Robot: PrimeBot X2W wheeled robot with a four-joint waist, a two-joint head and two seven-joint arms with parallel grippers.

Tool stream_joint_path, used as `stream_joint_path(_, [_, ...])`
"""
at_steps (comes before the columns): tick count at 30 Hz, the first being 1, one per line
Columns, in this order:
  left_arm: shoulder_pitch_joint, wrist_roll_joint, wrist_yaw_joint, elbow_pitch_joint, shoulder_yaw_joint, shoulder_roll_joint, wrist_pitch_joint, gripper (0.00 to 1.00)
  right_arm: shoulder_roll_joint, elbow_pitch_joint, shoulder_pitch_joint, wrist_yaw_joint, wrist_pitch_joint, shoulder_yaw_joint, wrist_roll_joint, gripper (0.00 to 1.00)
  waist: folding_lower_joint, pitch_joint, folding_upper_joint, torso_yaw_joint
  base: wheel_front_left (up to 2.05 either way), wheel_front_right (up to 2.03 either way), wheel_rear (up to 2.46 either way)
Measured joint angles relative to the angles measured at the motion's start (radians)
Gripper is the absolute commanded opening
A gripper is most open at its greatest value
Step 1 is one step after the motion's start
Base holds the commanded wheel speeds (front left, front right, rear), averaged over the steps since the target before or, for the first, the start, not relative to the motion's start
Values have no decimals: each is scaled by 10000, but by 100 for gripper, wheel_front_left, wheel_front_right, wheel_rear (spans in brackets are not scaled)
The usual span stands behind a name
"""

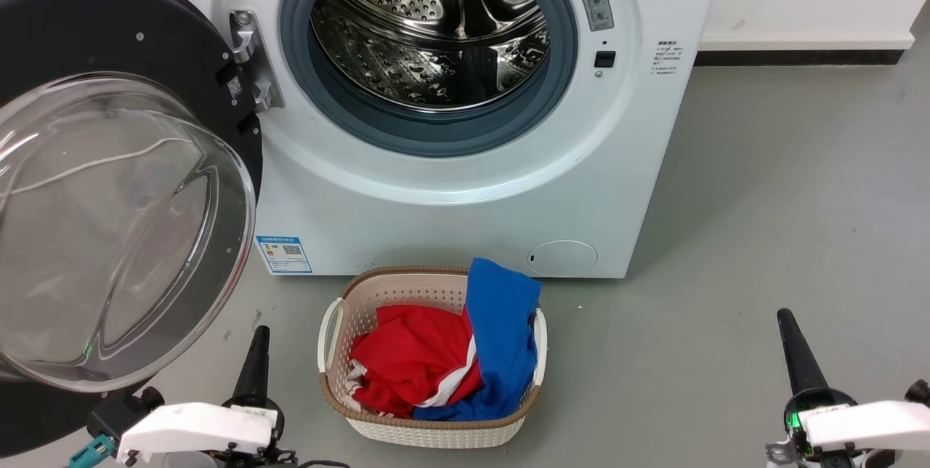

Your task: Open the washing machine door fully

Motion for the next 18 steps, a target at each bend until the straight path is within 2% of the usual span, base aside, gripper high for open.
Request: stream_joint_path(18, [-278, -1779, -109, 48, 182, -2, 403, 0, 0, 238, -445, 0, 439, -58, 1624, 0, 0, 55, 0, -96, 0, 0, 0])
